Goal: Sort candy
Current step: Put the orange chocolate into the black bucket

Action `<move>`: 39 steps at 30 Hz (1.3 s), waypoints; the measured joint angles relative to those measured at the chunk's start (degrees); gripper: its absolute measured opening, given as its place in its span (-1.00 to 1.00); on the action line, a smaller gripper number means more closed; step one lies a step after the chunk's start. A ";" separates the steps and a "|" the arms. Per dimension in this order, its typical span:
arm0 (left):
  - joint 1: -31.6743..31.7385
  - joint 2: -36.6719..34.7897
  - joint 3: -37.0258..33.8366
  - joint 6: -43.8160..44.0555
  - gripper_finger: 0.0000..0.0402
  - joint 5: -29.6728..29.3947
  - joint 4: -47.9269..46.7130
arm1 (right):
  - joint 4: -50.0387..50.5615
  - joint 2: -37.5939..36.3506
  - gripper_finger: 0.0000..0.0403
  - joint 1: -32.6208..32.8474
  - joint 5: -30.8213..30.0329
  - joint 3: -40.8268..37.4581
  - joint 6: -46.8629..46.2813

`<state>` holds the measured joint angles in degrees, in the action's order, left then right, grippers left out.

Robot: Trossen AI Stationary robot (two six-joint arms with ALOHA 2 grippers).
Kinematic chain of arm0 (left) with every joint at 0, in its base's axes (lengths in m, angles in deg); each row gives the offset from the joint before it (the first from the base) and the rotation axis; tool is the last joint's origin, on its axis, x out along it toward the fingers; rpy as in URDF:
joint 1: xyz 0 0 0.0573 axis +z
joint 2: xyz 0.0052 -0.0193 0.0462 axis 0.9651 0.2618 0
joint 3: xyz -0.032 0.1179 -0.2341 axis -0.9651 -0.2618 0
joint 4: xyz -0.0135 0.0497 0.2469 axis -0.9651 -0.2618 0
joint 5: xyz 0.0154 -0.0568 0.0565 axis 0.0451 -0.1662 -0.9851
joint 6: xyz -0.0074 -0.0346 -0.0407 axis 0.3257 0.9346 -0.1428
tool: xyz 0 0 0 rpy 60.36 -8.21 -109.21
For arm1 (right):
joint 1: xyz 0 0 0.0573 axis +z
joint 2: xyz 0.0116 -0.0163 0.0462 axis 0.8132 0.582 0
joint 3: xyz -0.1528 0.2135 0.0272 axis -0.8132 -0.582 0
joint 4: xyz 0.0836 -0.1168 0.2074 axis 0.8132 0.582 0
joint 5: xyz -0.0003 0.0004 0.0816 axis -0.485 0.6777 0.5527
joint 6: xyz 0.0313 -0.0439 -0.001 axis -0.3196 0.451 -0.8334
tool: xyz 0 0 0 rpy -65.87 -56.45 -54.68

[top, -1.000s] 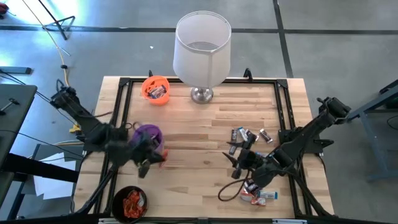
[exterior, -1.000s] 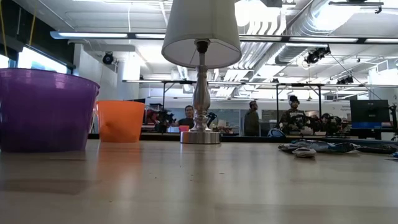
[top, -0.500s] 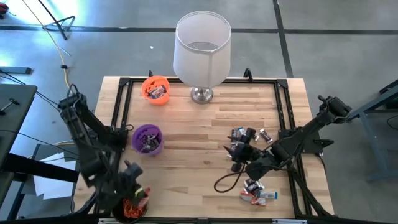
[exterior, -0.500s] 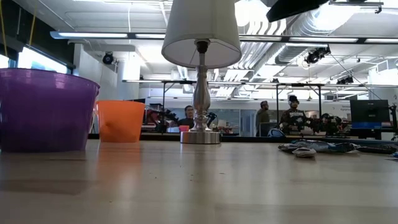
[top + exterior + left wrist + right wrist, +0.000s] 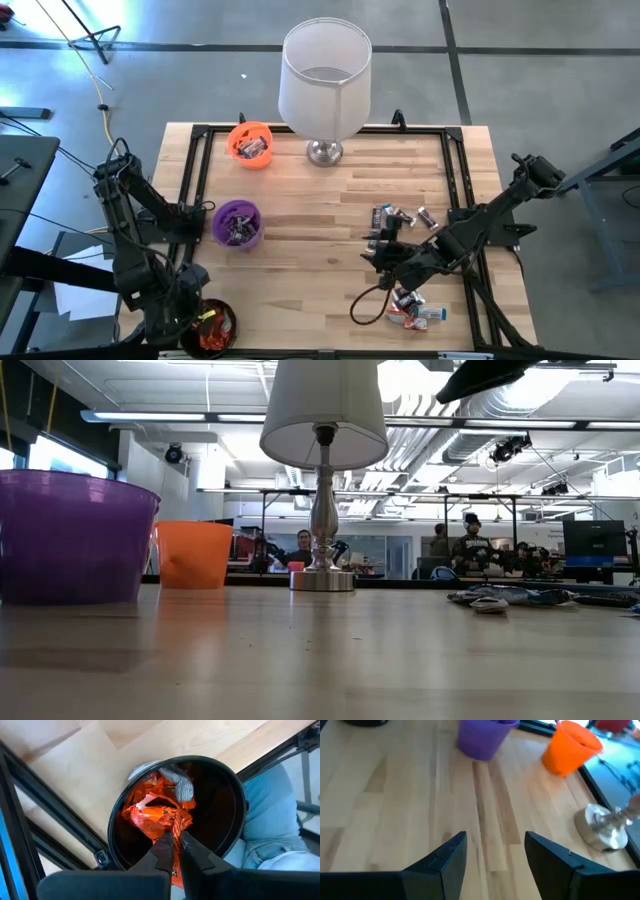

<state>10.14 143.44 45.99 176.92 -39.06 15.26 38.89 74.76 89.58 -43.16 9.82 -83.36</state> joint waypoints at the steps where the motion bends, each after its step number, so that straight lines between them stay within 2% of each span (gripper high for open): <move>1: 0.12 0.00 0.00 -0.93 -0.96 -0.12 -0.04 | -0.35 0.36 -0.03 -0.30 -3.70 -0.01 -3.22; 3: 0.38 0.00 0.00 -1.65 -0.95 -0.14 0.08 | -1.02 1.20 -0.03 -1.90 -14.05 -0.02 -12.13; 5: 0.59 0.00 0.00 -1.86 -0.93 -0.17 0.69 | -0.80 1.15 -0.03 -3.57 -21.08 -0.04 -19.20; 8: 0.59 0.00 0.00 -3.20 -0.92 -1.21 1.84 | -0.99 1.13 -0.03 -5.47 -22.24 -0.04 -23.83; 11: 0.59 0.00 0.00 -4.83 -0.92 -3.20 2.67 | -1.11 1.14 -0.03 -7.13 -18.40 -0.04 -23.77; 16: 0.91 0.00 0.00 -5.88 -0.92 -4.63 2.72 | -1.10 1.14 -0.03 -9.03 -5.86 -0.04 -22.85; 21: -0.30 0.00 0.00 -1.93 -0.92 -2.92 0.79 | -1.10 1.14 -0.03 -10.18 7.03 -0.03 -22.91; 26: -0.27 0.00 -0.02 0.04 -0.91 -4.45 -0.23 | -1.10 1.14 -0.03 -10.03 16.30 -0.02 -22.86; 32: -0.44 1.06 -0.04 0.52 -0.91 -2.35 -0.76 | -1.12 1.14 -0.03 -10.07 22.59 -0.03 -22.84; 39: -0.42 3.93 -0.04 1.91 -0.91 -0.65 -0.23 | -1.12 1.14 -0.03 -10.10 22.77 -0.02 -22.83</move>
<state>9.72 147.36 45.94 178.83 -39.71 15.03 37.76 75.90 79.49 -20.39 9.80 -106.19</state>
